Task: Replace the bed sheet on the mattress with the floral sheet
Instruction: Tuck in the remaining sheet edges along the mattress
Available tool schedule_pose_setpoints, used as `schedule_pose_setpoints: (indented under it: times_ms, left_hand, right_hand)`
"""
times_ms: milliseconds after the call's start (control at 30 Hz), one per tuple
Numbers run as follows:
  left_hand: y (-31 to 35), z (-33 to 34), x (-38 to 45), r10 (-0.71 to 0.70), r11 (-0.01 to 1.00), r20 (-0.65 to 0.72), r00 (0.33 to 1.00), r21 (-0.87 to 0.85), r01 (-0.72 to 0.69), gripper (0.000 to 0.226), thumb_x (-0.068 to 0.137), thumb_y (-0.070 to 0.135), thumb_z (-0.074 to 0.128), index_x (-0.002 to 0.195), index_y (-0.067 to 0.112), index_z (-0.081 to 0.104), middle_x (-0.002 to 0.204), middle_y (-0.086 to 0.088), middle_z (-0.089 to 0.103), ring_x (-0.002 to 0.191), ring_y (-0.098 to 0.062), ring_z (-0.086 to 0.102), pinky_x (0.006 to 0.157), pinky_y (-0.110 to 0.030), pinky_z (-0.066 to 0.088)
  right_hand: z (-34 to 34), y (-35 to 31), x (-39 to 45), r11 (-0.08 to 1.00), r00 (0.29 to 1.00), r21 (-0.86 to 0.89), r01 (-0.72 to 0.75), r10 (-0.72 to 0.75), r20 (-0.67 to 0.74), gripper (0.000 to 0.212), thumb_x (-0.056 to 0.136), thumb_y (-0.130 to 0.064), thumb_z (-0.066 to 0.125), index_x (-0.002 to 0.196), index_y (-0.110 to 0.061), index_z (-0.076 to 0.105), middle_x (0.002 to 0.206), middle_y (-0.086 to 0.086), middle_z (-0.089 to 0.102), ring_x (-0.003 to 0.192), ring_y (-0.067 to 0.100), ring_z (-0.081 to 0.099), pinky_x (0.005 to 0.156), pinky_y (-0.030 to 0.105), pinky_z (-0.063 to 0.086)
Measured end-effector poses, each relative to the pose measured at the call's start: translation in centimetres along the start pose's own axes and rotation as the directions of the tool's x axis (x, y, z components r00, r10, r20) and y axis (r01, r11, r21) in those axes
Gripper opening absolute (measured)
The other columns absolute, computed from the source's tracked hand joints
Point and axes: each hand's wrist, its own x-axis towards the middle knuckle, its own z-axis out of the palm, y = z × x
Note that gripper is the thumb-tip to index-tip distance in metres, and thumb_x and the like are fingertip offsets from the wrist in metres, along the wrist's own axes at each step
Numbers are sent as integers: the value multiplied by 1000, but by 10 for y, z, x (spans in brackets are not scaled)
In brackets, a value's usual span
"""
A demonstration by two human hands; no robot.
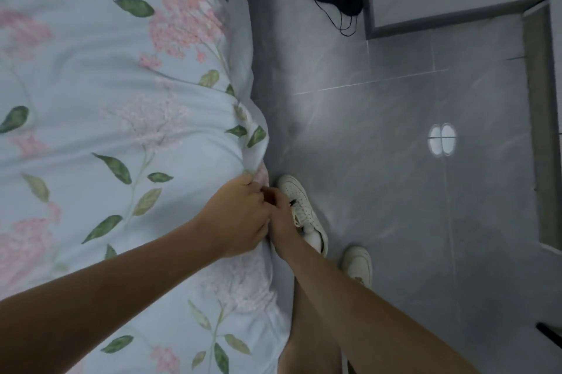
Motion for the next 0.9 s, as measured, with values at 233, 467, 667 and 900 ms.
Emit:
schedule_pose_setpoints:
  times_ms: [233, 467, 667, 900]
  left_hand:
    - [4, -33, -8, -93, 995, 93, 991, -18, 95, 39, 106, 31, 29, 108, 20, 67, 105, -2, 69, 99, -22, 57, 101, -38, 30]
    - [-4, -16, -13, 0, 999, -112, 994, -45, -5, 36, 96, 35, 38, 83, 24, 71, 78, 2, 68, 76, -19, 60, 86, -38, 30]
    - [-4, -14, -9, -35, 998, -200, 979, -51, 25, 31, 86, 32, 48, 58, 26, 60, 57, 2, 57, 55, -18, 52, 76, -38, 30]
    - [-6, -7, -3, -36, 994, -197, 980, -106, 15, 44, 92, 34, 32, 69, 26, 68, 68, 3, 65, 66, -17, 58, 81, -38, 43]
  right_hand:
    - [-3, -3, 4, 987, 988, 36, -154, 154, 18, 40, 84, -25, 60, 122, -16, 62, 117, 12, 71, 108, 28, 69, 94, 45, 58]
    - [-2, -4, 26, 933, 931, 125, -339, 313, 190, 47, 101, -26, 42, 65, -19, 71, 66, 2, 62, 71, 18, 59, 67, 31, 45]
    - [-11, -10, 40, 857, 859, 221, -467, 380, 342, 46, 105, -26, 35, 78, -14, 71, 66, 1, 67, 65, 13, 64, 65, 29, 47]
    - [-1, -18, 40, 967, 957, -161, -195, 224, 182, 44, 110, -25, 32, 110, 1, 68, 98, 19, 69, 92, 27, 63, 70, 29, 50]
